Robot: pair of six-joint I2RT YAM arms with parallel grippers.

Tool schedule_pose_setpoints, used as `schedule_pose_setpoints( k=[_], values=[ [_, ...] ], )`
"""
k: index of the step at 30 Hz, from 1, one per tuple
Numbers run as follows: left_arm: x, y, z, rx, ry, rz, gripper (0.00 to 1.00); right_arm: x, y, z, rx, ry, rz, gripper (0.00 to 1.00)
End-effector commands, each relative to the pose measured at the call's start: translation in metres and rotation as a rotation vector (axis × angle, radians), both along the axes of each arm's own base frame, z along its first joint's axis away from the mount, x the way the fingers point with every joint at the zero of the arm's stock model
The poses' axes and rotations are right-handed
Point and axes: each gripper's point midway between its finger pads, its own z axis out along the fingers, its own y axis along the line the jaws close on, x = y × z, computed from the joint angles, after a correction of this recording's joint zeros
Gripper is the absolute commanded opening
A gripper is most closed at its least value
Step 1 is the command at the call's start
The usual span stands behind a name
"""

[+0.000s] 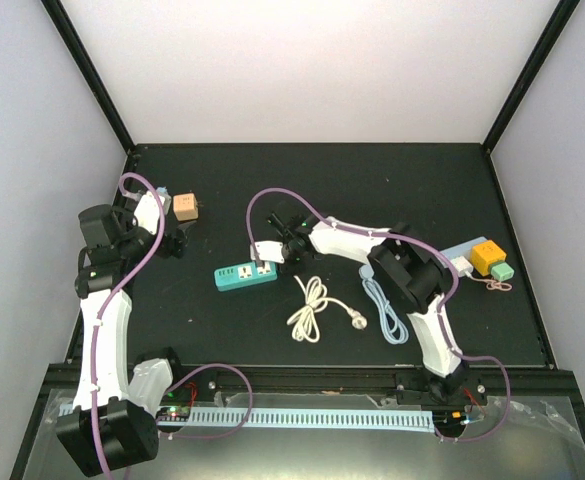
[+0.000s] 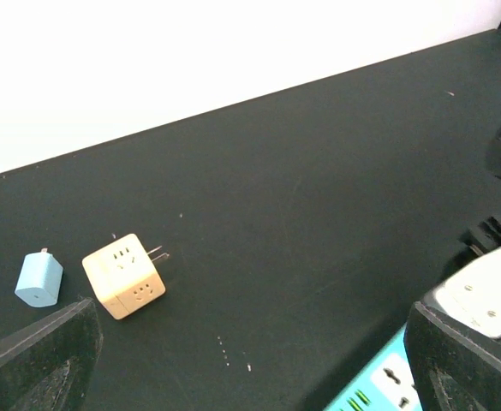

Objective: Pull the plug off the socket

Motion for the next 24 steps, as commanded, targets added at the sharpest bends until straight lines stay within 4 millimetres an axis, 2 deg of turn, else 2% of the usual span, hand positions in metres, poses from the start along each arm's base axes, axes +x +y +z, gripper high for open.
schedule_pose_setpoints(
  k=[1, 7, 14, 19, 24],
  values=[
    [-0.001, -0.003, 0.011, -0.003, -0.045, -0.018, 0.99, 0.049, -0.011, -0.02, -0.099, -0.112, -0.051, 0.35],
    [0.0, -0.004, 0.006, -0.012, -0.035, -0.025, 0.99, 0.104, -0.022, -0.015, -0.134, -0.22, -0.079, 0.35],
    [0.0, -0.004, 0.002, -0.014, -0.028, -0.026, 0.99, 0.169, -0.051, -0.01, -0.181, -0.3, -0.158, 0.35],
    [0.0, -0.004, 0.0, -0.014, -0.024, -0.027, 0.99, 0.203, -0.091, -0.015, -0.229, -0.314, -0.22, 0.35],
    [0.001, -0.005, 0.001, -0.021, -0.023, -0.037, 0.99, 0.229, -0.145, -0.018, -0.28, -0.321, -0.289, 0.35]
  ],
)
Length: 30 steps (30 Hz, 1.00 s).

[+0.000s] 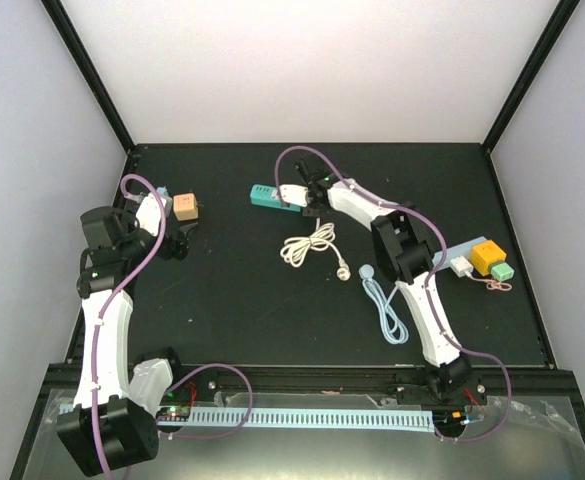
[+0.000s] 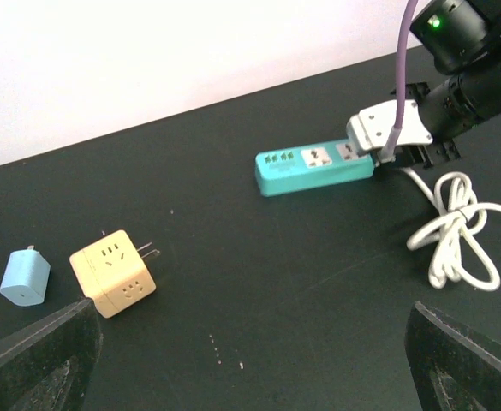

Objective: Pull the plug off the socket

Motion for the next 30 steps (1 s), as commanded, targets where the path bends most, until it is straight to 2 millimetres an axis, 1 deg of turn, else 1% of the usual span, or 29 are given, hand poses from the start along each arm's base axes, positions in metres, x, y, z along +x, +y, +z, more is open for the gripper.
schedule_pose_setpoints(
  k=[1, 7, 12, 15, 16, 18, 22, 25, 30],
  values=[
    [0.002, -0.003, 0.008, -0.014, -0.028, -0.024, 0.99, 0.014, -0.07, -0.027, -0.139, 0.045, -0.082, 0.35],
    [0.002, -0.003, 0.008, -0.016, -0.024, -0.028, 0.99, 0.023, -0.132, -0.029, -0.182, 0.049, -0.147, 0.35],
    [0.001, -0.003, 0.007, -0.011, -0.022, -0.031, 0.99, 0.029, -0.186, -0.027, -0.206, 0.056, -0.21, 0.36],
    [0.001, -0.003, 0.006, -0.005, -0.02, -0.034, 0.99, 0.029, -0.218, -0.028, -0.22, 0.07, -0.25, 0.36],
    [0.001, -0.003, 0.005, 0.0, -0.02, -0.032, 0.99, 0.027, -0.232, -0.03, -0.225, 0.08, -0.268, 0.36],
    [0.001, -0.002, 0.004, 0.007, -0.017, -0.029, 0.99, 0.024, -0.252, -0.032, -0.229, 0.089, -0.294, 0.36],
    [0.001, 0.0, 0.001, 0.015, -0.006, -0.019, 0.99, 0.013, -0.287, -0.034, -0.24, 0.106, -0.333, 0.36],
    [0.001, 0.001, 0.0, 0.017, 0.009, -0.017, 0.99, 0.006, -0.31, -0.031, -0.243, 0.099, -0.356, 0.37],
    [0.004, 0.004, 0.001, 0.011, 0.018, 0.0, 0.99, -0.001, -0.339, -0.02, -0.214, 0.098, -0.406, 0.37]
  ],
)
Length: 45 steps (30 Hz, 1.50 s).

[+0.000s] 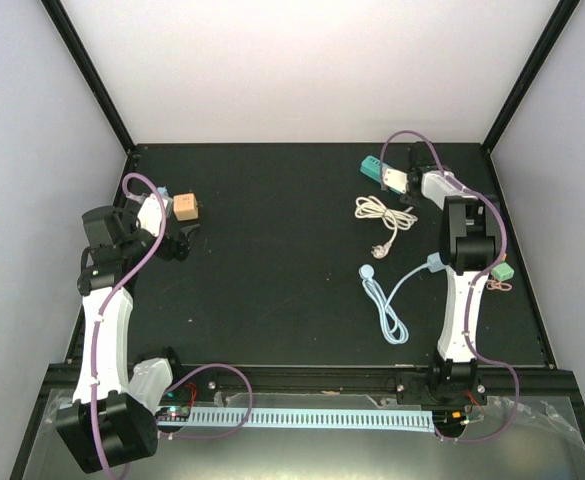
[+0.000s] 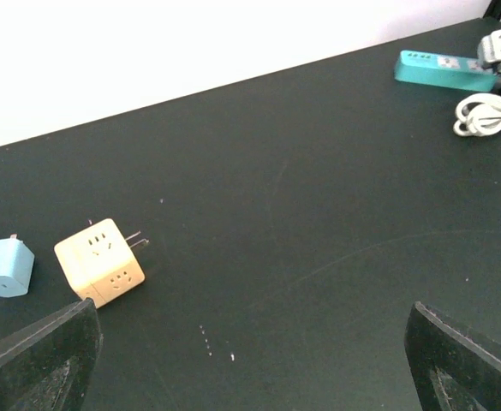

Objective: Pull the plug off the socket

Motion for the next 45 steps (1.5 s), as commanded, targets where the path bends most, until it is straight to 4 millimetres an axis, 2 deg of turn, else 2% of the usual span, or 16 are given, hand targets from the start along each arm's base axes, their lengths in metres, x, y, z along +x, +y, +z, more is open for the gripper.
schedule_pose_setpoints(
  k=[1, 3, 6, 13, 16, 19, 22, 27, 30, 33, 38, 45],
  values=[
    [0.004, 0.006, 0.009, 0.013, -0.005, 0.023, 0.99, -0.031, -0.041, -0.015, -0.039, 0.111, -0.053, 0.37],
    [0.006, 0.008, 0.009, 0.009, 0.0, 0.038, 0.99, -0.033, -0.048, -0.008, -0.03, 0.103, -0.065, 0.37],
    [0.007, 0.01, 0.009, 0.009, -0.004, 0.053, 0.99, -0.035, -0.048, 0.009, -0.01, 0.089, -0.064, 0.4],
    [0.007, 0.022, 0.017, 0.035, -0.041, 0.13, 0.99, -0.057, -0.02, 0.056, 0.115, 0.095, 0.005, 0.61],
    [0.006, 0.02, 0.017, 0.04, -0.055, 0.121, 0.99, -0.073, -0.008, 0.072, 0.162, 0.114, 0.045, 0.68],
    [0.004, 0.017, 0.015, 0.042, -0.051, 0.096, 0.99, -0.095, 0.005, 0.085, 0.204, 0.145, 0.096, 0.69],
    [0.003, 0.015, 0.014, 0.039, -0.043, 0.09, 0.99, -0.128, 0.024, 0.093, 0.251, 0.204, 0.185, 0.7],
    [0.001, 0.01, 0.014, 0.029, -0.04, 0.061, 0.99, -0.191, 0.047, 0.096, 0.275, 0.297, 0.341, 0.7],
    [0.0, 0.008, 0.014, 0.018, -0.041, 0.048, 0.99, -0.222, 0.054, 0.088, 0.253, 0.334, 0.406, 0.68],
    [0.0, 0.007, 0.014, 0.013, -0.044, 0.043, 0.99, -0.245, 0.055, 0.071, 0.202, 0.356, 0.451, 0.66],
    [-0.001, 0.005, 0.012, 0.005, -0.042, 0.033, 0.99, -0.262, 0.06, 0.046, 0.142, 0.362, 0.483, 0.64],
    [-0.003, 0.003, 0.012, 0.001, -0.043, 0.024, 0.99, -0.269, 0.078, 0.03, 0.145, 0.401, 0.495, 0.57]
  ],
)
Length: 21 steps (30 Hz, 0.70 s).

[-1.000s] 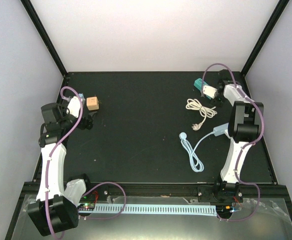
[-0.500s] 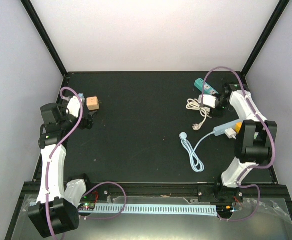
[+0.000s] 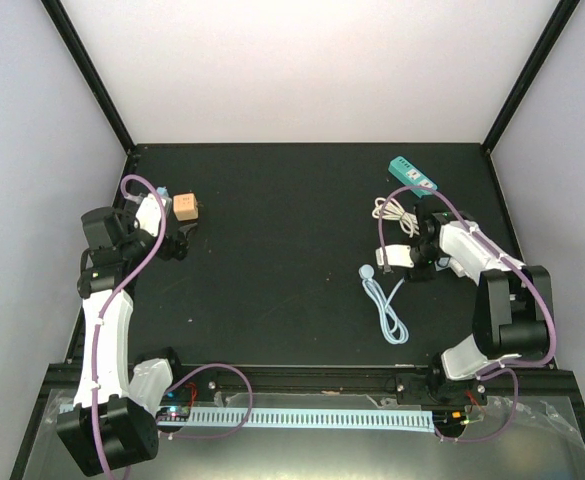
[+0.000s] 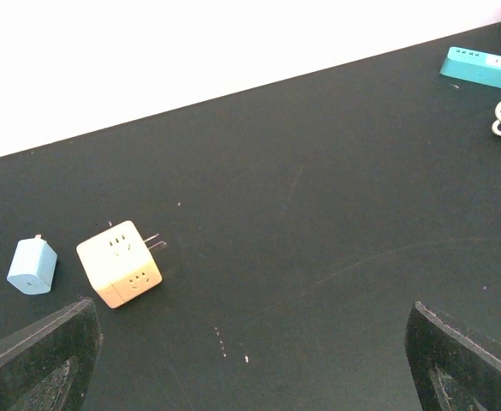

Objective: Pull the plug off the socket

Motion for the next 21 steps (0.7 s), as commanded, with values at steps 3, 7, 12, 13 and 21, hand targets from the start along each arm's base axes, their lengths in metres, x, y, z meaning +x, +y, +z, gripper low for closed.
schedule_pose_setpoints(
  k=[3, 7, 12, 13, 21],
  values=[
    [-0.003, -0.003, 0.007, -0.004, -0.029, -0.02, 0.99, 0.002, 0.017, -0.009, -0.001, -0.021, 0.025, 0.48],
    [-0.003, -0.003, 0.007, -0.002, -0.029, -0.019, 0.99, -0.009, 0.028, -0.018, -0.003, -0.001, 0.052, 0.33],
    [-0.003, -0.002, 0.007, 0.0, -0.031, -0.017, 0.99, -0.019, 0.036, -0.022, -0.004, 0.019, 0.072, 0.23],
    [-0.003, -0.002, 0.006, 0.002, -0.03, -0.016, 0.99, -0.021, 0.037, -0.021, -0.005, 0.02, 0.077, 0.25],
    [-0.004, -0.003, 0.004, -0.001, -0.026, -0.023, 0.99, -0.034, 0.029, -0.006, -0.031, 0.022, 0.09, 0.33]
  ],
)
